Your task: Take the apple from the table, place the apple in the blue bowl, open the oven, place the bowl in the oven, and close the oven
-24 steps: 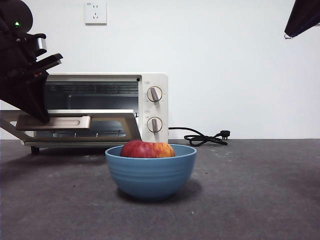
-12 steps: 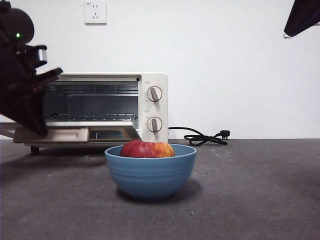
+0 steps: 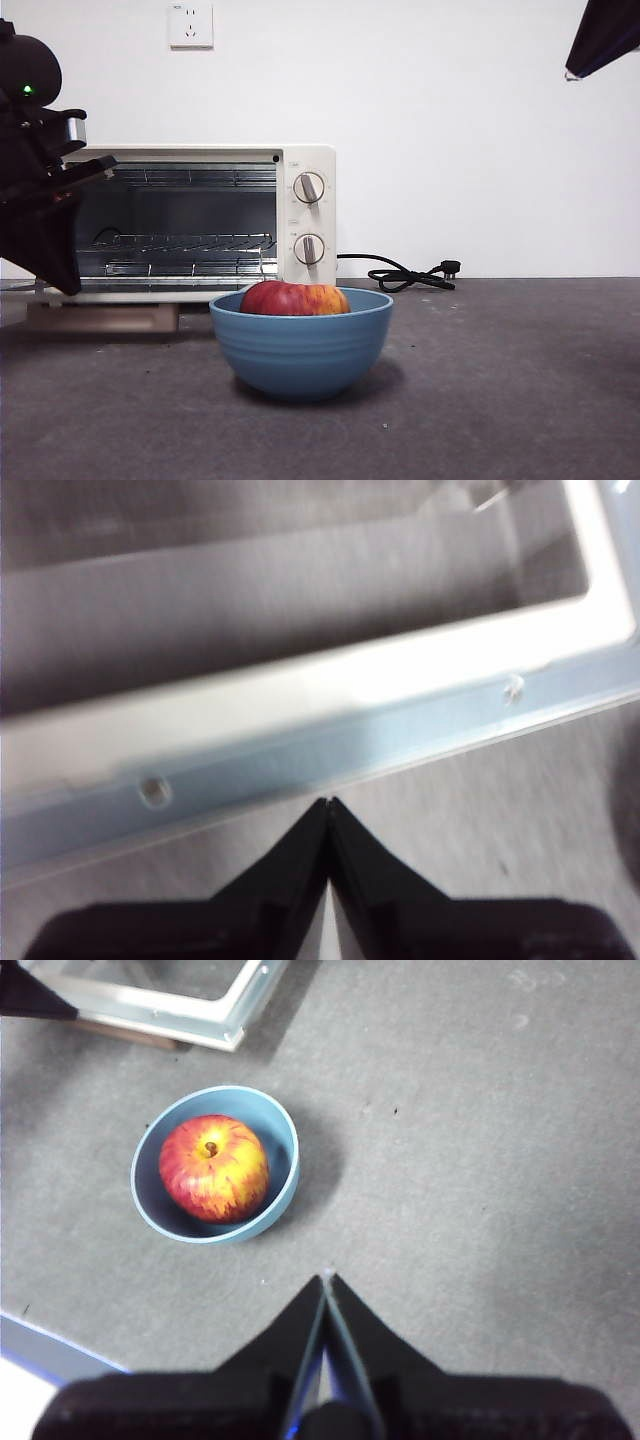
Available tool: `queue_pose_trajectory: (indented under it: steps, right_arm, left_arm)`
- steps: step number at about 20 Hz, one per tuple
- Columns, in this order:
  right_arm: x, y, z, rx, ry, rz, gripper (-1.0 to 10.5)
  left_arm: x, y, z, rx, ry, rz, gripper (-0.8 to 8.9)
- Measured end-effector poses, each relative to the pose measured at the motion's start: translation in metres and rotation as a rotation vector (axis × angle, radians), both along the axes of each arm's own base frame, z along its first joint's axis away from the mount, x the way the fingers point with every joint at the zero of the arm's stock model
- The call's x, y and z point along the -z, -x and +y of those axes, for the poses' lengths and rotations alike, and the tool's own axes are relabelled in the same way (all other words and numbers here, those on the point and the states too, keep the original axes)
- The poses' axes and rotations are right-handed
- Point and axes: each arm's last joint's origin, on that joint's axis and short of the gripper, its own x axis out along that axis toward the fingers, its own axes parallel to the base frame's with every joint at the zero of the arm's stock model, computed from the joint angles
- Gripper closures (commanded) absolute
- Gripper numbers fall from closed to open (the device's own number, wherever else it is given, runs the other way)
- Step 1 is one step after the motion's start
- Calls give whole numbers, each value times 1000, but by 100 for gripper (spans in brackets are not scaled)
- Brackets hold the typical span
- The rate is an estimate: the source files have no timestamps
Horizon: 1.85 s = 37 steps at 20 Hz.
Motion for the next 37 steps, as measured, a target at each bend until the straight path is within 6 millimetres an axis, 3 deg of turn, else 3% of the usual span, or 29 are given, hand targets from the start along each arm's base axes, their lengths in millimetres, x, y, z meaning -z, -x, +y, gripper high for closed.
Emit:
queue_pose_trajectory:
  steps: [3, 6, 10, 11, 13, 14, 18, 22, 29, 32, 34, 37]
  right_arm:
    - [5, -4, 8, -19, -1, 50, 951]
    - [14, -14, 23, -33, -36, 133, 951]
    - [29, -38, 48, -10, -6, 289, 939]
    - [30, -47, 54, -3, -3, 318, 899]
    - [32, -66, 65, 23, 10, 352, 711]
    - [32, -76, 70, 40, 16, 361, 690]
    - [33, -109, 83, 85, 24, 373, 690]
    - [50, -128, 94, 75, 5, 406, 694]
    - [84, -145, 106, 119, 88, 420, 696]
    - [87, -148, 107, 129, 112, 389, 708]
    - [87, -149, 108, 121, 106, 375, 794]
    - [87, -150, 109, 110, 104, 363, 789]
  left_arm:
    - [0, 9, 0, 26, 0, 65, 819]
    - [-25, 26, 0, 54, 14, 33, 818]
    - [-65, 66, -2, 109, 50, -12, 818]
    - [-74, 77, -3, 122, 50, -24, 818]
    - [-92, 101, -4, 150, 54, -74, 818]
    - [-100, 113, -3, 158, 56, -104, 818]
    - [-125, 157, 3, 164, 66, -213, 818]
    - [-136, 191, 9, 161, 75, -281, 818]
    - [-140, 214, 13, 129, 97, -295, 818]
    - [-139, 214, 13, 128, 95, -282, 818]
    - [-139, 214, 13, 128, 96, -281, 818]
    - [-139, 214, 13, 114, 104, -274, 818]
